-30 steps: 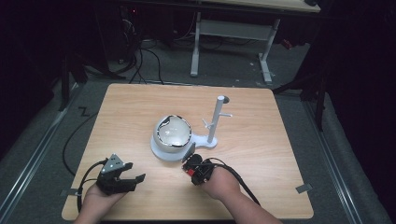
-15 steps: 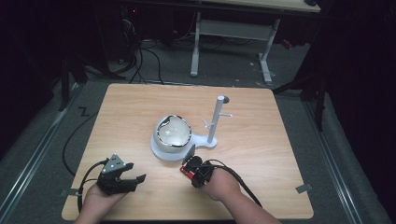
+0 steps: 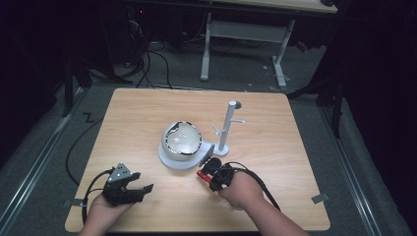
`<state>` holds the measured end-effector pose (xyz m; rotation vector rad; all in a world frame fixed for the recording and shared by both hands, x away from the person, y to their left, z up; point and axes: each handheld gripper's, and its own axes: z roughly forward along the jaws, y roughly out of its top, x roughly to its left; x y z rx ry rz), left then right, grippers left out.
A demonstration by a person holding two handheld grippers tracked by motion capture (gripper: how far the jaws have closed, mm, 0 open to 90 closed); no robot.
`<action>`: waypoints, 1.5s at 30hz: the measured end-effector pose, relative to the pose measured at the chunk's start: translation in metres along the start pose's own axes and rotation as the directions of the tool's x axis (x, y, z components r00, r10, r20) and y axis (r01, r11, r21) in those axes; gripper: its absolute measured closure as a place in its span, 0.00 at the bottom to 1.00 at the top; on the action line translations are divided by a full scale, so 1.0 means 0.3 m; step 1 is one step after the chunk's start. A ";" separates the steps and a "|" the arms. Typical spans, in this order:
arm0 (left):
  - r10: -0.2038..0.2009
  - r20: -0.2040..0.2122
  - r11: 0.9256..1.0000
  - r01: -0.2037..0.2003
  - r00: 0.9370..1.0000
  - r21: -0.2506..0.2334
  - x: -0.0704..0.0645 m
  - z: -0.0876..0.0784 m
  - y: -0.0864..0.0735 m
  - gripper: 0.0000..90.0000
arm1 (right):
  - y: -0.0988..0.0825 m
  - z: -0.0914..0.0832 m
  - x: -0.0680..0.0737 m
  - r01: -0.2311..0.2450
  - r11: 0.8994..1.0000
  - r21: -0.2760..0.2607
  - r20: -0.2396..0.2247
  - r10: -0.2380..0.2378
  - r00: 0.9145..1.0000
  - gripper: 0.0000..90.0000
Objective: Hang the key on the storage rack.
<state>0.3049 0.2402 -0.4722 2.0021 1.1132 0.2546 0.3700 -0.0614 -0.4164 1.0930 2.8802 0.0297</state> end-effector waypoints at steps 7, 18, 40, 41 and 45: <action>0.003 0.003 1.000 -0.003 1.000 0.002 0.001 -0.002 -0.001 0.35 | -0.029 -0.138 -0.059 -0.025 0.999 -0.036 0.050 0.027 0.998 0.83; 0.000 0.003 1.000 0.000 1.000 0.000 0.001 0.000 -0.001 0.35 | -0.038 -0.290 -0.124 -0.042 0.997 -0.069 0.083 0.047 0.995 0.84; 0.000 0.005 1.000 0.000 1.000 0.004 0.002 0.001 -0.001 0.35 | -0.035 -0.508 -0.242 -0.101 0.984 -0.147 0.132 0.121 0.984 0.83; 0.000 0.005 1.000 0.000 1.000 0.004 0.002 0.001 -0.001 0.35 | -0.033 -0.518 -0.250 -0.100 0.984 -0.150 0.134 0.121 0.984 0.83; -0.001 0.005 1.000 0.001 1.000 0.003 0.002 0.000 -0.001 0.35 | -0.020 -0.564 -0.277 -0.083 0.981 -0.174 0.150 0.110 0.983 0.83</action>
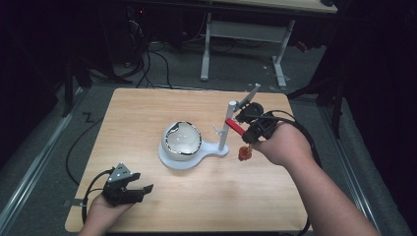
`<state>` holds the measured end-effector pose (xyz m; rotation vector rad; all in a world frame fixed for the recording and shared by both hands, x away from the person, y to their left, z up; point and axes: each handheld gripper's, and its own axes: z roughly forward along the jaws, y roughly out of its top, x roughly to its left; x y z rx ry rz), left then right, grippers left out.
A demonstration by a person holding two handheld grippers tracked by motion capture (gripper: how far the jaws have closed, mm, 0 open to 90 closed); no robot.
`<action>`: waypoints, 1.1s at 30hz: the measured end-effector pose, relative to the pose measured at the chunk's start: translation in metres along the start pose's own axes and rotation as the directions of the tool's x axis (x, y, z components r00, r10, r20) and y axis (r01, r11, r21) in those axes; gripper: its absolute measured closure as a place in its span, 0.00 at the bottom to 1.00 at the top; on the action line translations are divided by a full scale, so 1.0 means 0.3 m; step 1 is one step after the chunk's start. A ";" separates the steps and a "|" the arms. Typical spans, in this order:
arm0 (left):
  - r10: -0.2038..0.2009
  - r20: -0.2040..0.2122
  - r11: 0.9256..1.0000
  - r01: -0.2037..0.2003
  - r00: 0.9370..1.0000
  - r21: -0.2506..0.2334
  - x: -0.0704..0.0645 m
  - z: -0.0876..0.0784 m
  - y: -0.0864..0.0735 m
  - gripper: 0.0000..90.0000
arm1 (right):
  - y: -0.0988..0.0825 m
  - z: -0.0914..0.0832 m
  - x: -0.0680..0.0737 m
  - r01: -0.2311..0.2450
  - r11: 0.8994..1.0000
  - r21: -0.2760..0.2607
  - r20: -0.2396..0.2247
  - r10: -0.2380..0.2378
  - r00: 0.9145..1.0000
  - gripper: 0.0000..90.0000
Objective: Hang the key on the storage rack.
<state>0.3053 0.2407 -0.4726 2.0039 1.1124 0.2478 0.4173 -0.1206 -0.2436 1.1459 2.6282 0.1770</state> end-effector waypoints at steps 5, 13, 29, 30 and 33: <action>-0.001 0.000 1.000 0.001 1.000 0.000 0.001 -0.001 0.000 0.35 | 0.040 -0.036 -0.025 0.012 1.000 -0.013 0.014 -0.012 1.000 0.83; 0.002 -0.002 1.000 -0.002 1.000 0.001 0.007 -0.005 -0.001 0.35 | 0.118 -0.041 -0.044 0.042 0.999 -0.013 0.026 -0.041 0.999 0.83; 0.001 -0.002 1.000 -0.001 1.000 0.008 0.006 -0.005 -0.006 0.35 | 0.159 0.005 -0.046 0.150 0.989 -0.015 0.046 -0.149 0.988 0.83; 0.001 -0.003 1.000 -0.001 1.000 0.009 0.006 -0.004 -0.006 0.35 | 0.159 0.005 -0.050 0.162 0.986 -0.023 0.046 -0.161 0.986 0.83; 0.003 -0.003 1.000 -0.003 1.000 0.014 0.007 -0.003 -0.007 0.35 | 0.159 0.005 -0.054 0.150 0.988 -0.034 0.033 -0.149 0.988 0.83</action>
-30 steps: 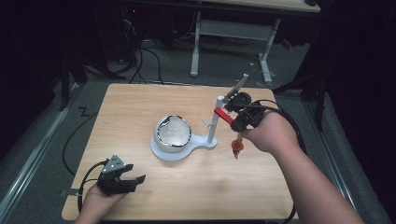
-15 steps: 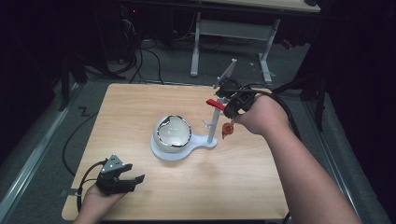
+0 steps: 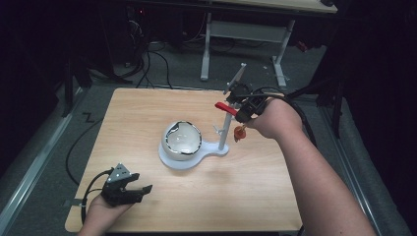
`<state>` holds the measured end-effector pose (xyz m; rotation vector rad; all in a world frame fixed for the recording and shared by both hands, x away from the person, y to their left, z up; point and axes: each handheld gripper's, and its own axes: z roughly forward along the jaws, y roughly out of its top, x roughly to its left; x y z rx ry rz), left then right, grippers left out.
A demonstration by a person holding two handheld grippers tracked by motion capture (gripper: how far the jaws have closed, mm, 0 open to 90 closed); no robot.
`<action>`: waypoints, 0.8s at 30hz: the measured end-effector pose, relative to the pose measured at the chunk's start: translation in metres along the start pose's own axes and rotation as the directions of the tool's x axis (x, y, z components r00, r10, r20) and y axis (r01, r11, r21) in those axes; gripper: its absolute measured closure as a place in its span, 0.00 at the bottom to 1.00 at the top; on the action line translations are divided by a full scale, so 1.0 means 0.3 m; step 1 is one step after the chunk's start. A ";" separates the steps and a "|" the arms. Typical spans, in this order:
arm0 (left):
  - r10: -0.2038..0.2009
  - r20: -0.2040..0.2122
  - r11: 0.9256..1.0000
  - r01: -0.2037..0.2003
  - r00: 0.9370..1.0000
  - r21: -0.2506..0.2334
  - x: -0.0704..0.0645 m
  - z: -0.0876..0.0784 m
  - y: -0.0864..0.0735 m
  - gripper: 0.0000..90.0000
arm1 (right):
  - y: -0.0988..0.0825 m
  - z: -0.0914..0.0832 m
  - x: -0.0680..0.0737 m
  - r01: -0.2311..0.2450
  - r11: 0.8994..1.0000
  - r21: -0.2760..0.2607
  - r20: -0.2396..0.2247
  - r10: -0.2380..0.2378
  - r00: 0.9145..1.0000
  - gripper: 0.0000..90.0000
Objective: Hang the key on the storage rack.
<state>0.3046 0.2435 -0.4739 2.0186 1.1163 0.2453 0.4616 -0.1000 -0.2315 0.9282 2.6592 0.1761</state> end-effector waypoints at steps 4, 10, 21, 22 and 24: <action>-0.001 0.000 1.000 0.001 1.000 0.004 0.002 0.001 -0.002 0.35 | -0.015 -0.011 0.000 -0.015 1.000 -0.004 -0.019 0.015 1.000 0.83; 0.002 0.002 1.000 -0.002 1.000 0.010 -0.004 0.005 -0.003 0.35 | -0.079 -0.063 -0.007 -0.055 0.998 -0.034 -0.026 0.054 0.998 0.83; 0.006 0.005 1.000 -0.006 1.000 0.022 -0.013 0.018 -0.002 0.35 | -0.171 -0.122 -0.071 -0.220 0.975 -0.041 0.028 0.221 0.975 0.83; 0.005 0.005 1.000 -0.005 1.000 0.023 -0.013 0.019 -0.002 0.35 | -0.166 -0.120 -0.074 -0.223 0.974 -0.045 0.031 0.224 0.974 0.83; 0.005 0.006 1.000 -0.005 1.000 0.022 -0.012 0.020 -0.002 0.35 | -0.152 -0.110 -0.081 -0.229 0.972 -0.045 0.029 0.230 0.973 0.83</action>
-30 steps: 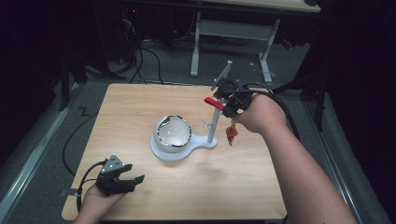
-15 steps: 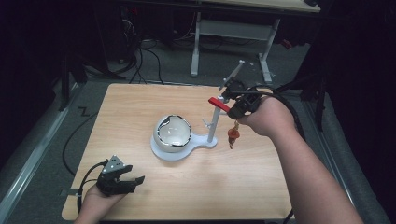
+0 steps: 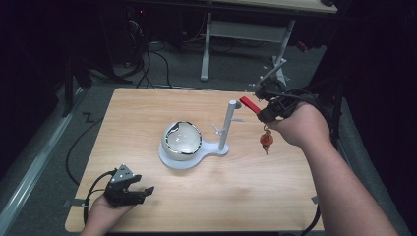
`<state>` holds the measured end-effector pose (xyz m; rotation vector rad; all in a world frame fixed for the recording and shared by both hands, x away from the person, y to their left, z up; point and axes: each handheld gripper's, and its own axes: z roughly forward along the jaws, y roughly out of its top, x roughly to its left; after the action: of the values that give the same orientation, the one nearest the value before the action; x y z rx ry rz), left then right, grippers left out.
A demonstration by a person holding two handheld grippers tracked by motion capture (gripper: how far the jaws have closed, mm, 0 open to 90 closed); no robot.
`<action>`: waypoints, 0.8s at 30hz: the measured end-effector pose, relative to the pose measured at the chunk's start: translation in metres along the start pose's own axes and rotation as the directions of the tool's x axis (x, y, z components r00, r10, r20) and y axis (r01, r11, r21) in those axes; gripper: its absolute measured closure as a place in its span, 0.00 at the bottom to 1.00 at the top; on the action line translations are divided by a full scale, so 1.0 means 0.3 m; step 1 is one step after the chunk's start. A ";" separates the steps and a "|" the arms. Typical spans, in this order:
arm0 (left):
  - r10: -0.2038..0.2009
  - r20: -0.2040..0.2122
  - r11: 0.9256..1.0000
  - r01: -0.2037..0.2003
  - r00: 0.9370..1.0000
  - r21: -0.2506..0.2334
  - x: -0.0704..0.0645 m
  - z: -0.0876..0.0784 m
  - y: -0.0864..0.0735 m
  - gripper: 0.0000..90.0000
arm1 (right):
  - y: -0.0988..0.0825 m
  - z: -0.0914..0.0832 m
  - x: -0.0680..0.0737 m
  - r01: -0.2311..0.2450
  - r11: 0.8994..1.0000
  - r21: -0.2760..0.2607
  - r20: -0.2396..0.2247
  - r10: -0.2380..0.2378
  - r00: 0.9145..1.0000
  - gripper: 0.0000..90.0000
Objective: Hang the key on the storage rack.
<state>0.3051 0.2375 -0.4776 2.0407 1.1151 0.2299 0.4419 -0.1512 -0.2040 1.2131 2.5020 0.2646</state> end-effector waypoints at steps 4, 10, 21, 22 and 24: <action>-0.001 0.001 1.000 0.001 1.000 -0.002 0.003 -0.002 0.000 0.35 | 0.036 0.035 0.001 -0.017 1.000 0.004 -0.006 0.017 1.000 0.83; 0.001 0.005 1.000 -0.001 1.000 -0.007 0.005 -0.010 0.000 0.35 | 0.093 0.099 0.010 -0.058 0.998 0.022 -0.019 0.058 0.998 0.83; -0.001 0.007 1.000 0.001 1.000 -0.011 0.007 -0.015 0.000 0.35 | 0.166 0.173 0.040 -0.058 0.997 0.051 -0.024 0.059 0.998 0.83; 0.000 0.007 1.000 0.000 1.000 -0.011 0.007 -0.014 0.000 0.35 | 0.170 0.177 0.042 -0.057 0.997 0.054 -0.031 0.059 0.998 0.83; 0.000 0.007 1.000 0.000 1.000 -0.010 0.006 -0.014 -0.001 0.35 | 0.177 0.181 0.049 -0.065 0.997 0.051 -0.034 0.066 0.997 0.83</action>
<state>0.3040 0.2413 -0.4753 2.0306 1.1075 0.2273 0.4928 -0.1061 -0.2407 1.3232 2.5161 0.2430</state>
